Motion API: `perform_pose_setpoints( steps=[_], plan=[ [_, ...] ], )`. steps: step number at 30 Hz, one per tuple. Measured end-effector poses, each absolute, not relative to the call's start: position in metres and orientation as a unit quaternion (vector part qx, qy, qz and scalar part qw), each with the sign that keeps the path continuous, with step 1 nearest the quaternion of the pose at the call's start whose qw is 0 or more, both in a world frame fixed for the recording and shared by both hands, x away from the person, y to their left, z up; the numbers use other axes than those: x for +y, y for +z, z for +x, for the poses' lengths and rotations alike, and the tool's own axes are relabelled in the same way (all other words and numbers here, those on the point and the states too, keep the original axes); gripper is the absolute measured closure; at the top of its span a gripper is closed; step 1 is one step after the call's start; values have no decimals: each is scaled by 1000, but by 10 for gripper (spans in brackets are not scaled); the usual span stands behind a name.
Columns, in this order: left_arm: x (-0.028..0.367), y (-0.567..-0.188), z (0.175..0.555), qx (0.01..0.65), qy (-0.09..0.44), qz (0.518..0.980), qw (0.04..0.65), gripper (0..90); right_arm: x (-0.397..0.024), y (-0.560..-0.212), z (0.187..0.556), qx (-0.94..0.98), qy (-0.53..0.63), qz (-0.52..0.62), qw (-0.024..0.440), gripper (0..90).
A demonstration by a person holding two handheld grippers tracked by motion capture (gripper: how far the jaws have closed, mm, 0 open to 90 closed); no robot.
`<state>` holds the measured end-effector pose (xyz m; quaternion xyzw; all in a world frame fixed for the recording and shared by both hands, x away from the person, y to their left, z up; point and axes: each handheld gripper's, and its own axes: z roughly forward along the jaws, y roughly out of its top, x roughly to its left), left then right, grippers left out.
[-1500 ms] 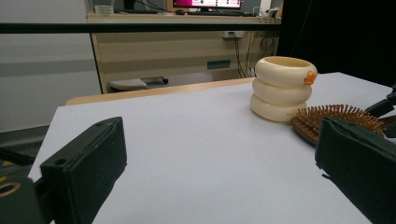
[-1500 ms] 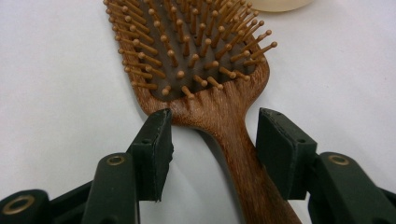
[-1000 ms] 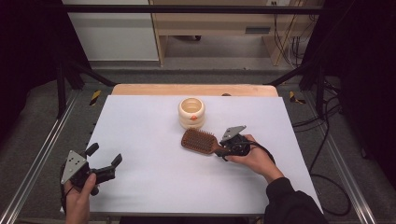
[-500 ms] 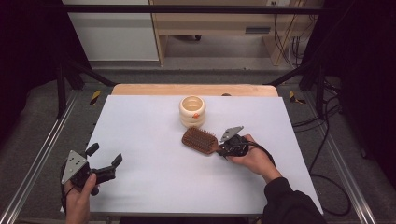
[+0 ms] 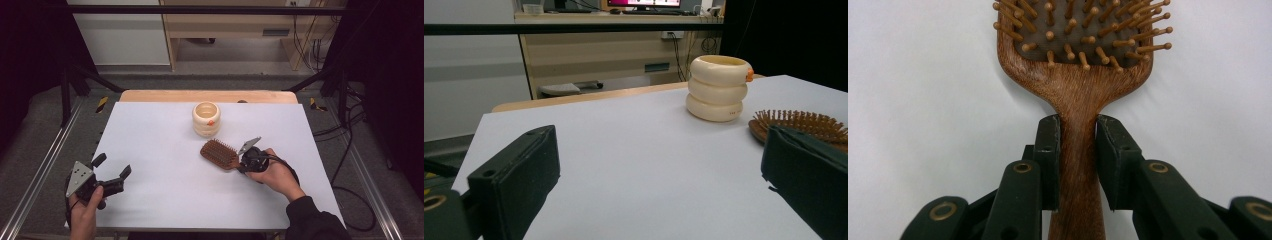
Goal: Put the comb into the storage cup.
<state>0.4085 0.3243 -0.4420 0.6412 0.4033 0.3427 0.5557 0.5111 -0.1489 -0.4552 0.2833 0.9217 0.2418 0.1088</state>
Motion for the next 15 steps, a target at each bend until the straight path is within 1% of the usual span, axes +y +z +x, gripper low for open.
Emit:
perform_pose_setpoints(
  steps=[6,15],
  plan=[
    [323,-442,408,403,343,642,555,22,-155,-453,502,923,225,295,101,722],
    [323,-442,409,403,343,642,555,23,-149,-454,505,927,202,302,89,697]
  ],
)
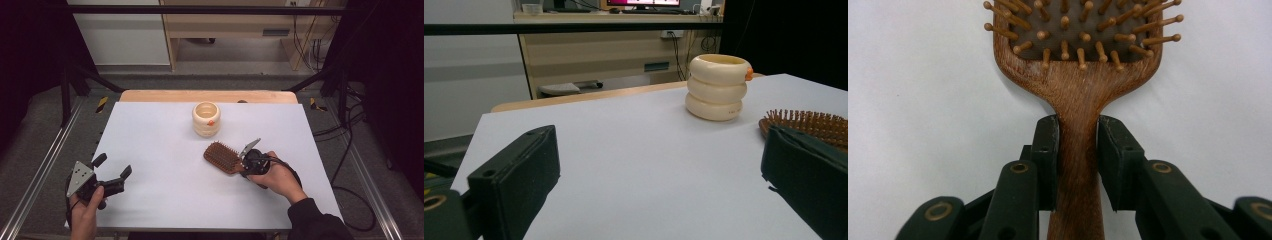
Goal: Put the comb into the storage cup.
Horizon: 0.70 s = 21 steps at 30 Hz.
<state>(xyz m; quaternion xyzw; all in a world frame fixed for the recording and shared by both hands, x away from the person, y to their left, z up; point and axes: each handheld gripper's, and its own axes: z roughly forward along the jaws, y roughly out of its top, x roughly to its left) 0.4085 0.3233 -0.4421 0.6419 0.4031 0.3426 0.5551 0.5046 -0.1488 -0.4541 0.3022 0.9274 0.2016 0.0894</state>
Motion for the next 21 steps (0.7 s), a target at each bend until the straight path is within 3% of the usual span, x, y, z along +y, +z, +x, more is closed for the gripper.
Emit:
perform_pose_setpoints(
  steps=[6,15,21],
  plan=[
    [323,-442,409,402,343,644,554,23,-145,-453,509,927,188,315,81,669],
    [322,-442,408,400,343,645,553,23,-143,-453,509,927,179,320,76,723],
    [321,-442,407,402,337,645,556,23,-144,-453,502,921,196,324,97,725]
  ],
)
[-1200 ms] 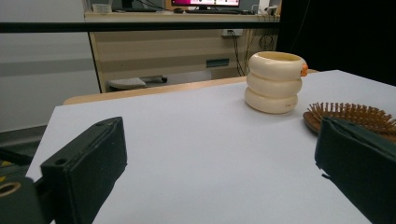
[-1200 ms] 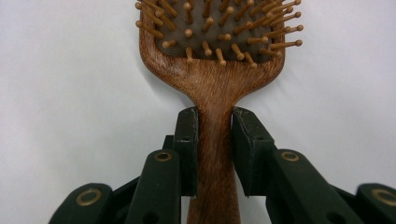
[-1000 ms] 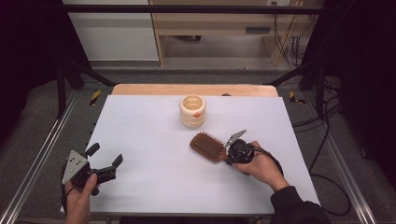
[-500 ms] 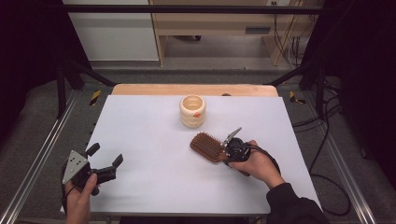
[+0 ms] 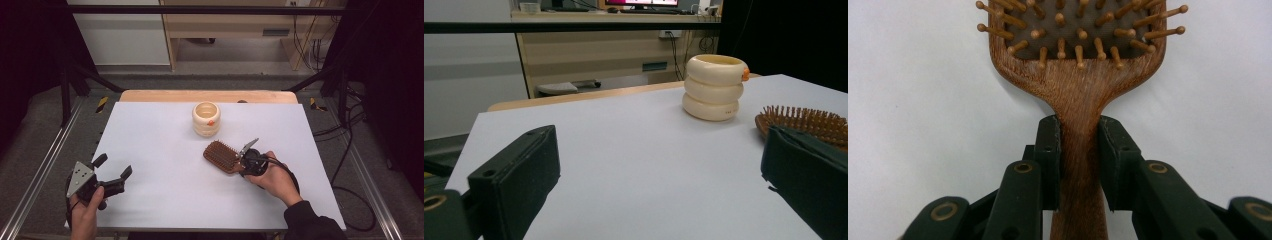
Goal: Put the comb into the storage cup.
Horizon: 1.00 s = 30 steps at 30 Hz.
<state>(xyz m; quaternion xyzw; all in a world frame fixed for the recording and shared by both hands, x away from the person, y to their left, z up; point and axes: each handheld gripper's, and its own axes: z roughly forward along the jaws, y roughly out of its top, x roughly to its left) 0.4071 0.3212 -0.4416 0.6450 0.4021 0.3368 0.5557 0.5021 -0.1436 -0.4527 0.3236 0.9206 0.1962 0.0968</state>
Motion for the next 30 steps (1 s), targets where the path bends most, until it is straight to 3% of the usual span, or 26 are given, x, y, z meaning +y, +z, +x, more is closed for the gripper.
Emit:
perform_pose_setpoints(
  steps=[9,18,30],
  plan=[
    [293,-431,402,383,275,664,580,25,-145,-438,484,877,312,328,161,725],
    [230,-399,426,356,191,668,624,20,-142,-428,474,830,414,305,218,725],
    [156,-376,469,359,127,664,643,30,-128,-428,463,795,481,284,237,725]
  ],
)
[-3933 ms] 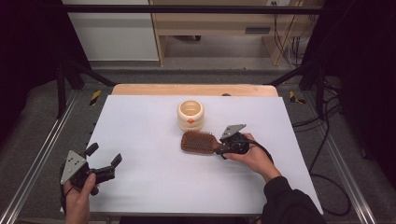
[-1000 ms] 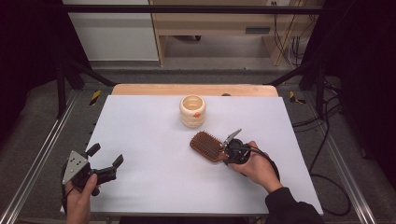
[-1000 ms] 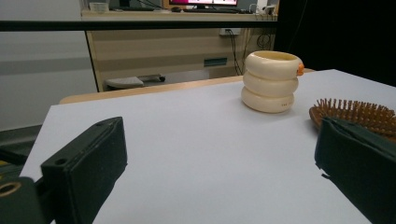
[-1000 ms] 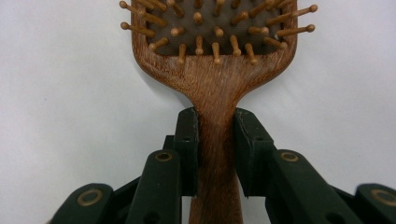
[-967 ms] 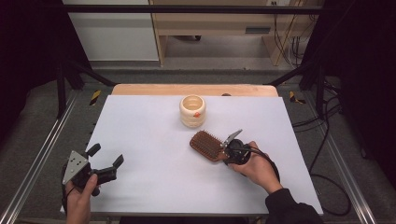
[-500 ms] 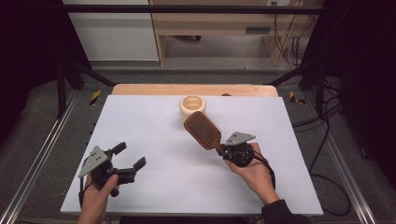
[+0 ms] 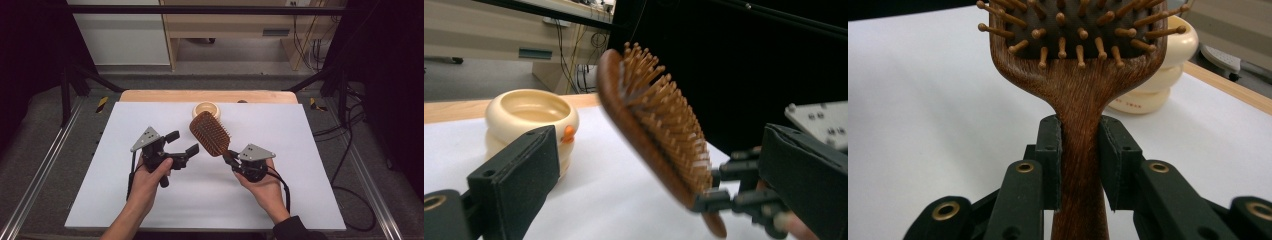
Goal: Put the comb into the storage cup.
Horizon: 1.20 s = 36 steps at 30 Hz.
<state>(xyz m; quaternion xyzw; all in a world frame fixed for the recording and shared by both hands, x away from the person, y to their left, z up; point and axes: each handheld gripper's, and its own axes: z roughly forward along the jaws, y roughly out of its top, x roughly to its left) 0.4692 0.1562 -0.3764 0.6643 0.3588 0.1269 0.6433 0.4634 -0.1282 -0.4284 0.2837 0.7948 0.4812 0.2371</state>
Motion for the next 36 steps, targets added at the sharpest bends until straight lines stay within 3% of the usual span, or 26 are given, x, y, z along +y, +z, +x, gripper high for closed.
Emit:
perform_pose_setpoints(
  steps=[11,19,36],
  plan=[
    [142,-369,482,389,90,644,652,47,-116,-425,456,786,498,268,249,724],
    [137,-368,486,406,80,620,666,225,-116,-424,451,778,502,273,261,725],
    [136,-371,492,437,36,585,683,447,-113,-425,448,776,508,271,257,724]
  ],
)
